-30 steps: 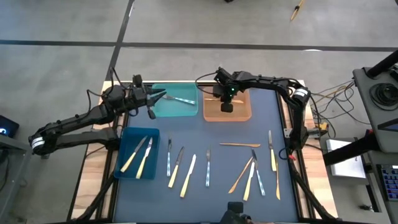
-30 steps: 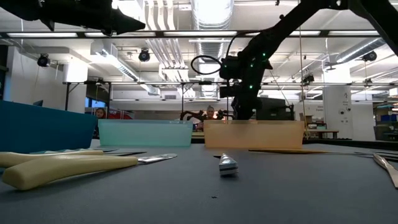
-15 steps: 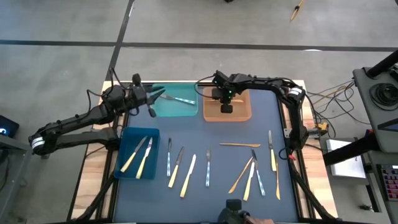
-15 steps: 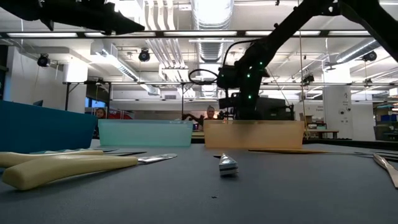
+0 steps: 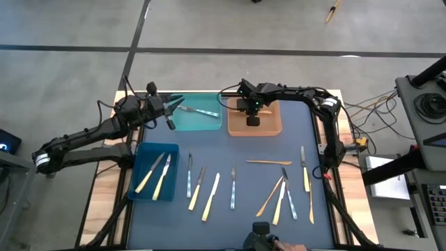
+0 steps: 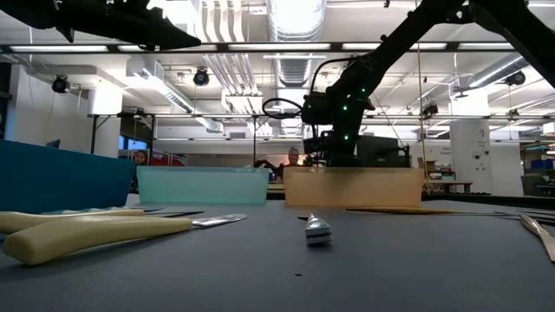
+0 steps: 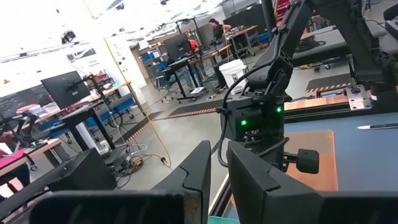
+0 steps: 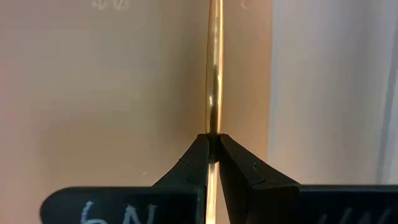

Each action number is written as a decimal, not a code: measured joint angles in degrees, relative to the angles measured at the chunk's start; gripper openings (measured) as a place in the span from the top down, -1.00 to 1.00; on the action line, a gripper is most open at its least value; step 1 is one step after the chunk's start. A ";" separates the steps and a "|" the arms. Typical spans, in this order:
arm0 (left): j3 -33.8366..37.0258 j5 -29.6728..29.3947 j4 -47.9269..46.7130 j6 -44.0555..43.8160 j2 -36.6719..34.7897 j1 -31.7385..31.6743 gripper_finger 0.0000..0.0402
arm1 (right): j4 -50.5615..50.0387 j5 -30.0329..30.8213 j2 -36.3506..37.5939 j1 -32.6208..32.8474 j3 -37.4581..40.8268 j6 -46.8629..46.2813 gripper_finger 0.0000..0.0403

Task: Sort silverware by color (type)
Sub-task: Put the golden knife into the orange bin, then put the white knife into the light blue bin

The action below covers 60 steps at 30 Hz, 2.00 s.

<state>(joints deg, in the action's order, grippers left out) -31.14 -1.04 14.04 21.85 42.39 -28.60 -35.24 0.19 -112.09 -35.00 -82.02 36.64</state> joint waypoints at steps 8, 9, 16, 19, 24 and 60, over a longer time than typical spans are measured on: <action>0.00 -0.02 0.00 -0.05 0.00 0.00 0.82 | -0.02 -0.02 0.00 0.00 0.00 -0.04 0.94; 0.00 -0.03 0.00 -0.22 0.00 0.00 0.82 | -0.02 -0.02 0.00 0.00 0.00 -0.05 0.94; 0.00 -0.04 -0.21 -0.87 0.00 0.00 0.82 | -0.04 -0.04 0.00 0.00 0.00 -0.02 0.94; 0.00 -0.04 -0.34 -0.87 0.00 0.00 0.82 | -0.04 -0.06 0.00 0.00 0.00 -0.66 0.94; 0.00 -0.04 -0.41 -0.90 0.00 0.00 0.82 | -0.02 -0.07 0.00 0.00 0.00 -0.68 0.89; 0.00 11.30 -5.95 -28.98 5.14 0.75 0.82 | -0.87 -0.39 14.95 15.56 -1.20 -22.86 0.71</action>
<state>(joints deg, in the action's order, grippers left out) -31.14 10.26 8.10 -7.13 47.54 -27.85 -36.12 -0.21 -97.14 -19.44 -83.22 13.79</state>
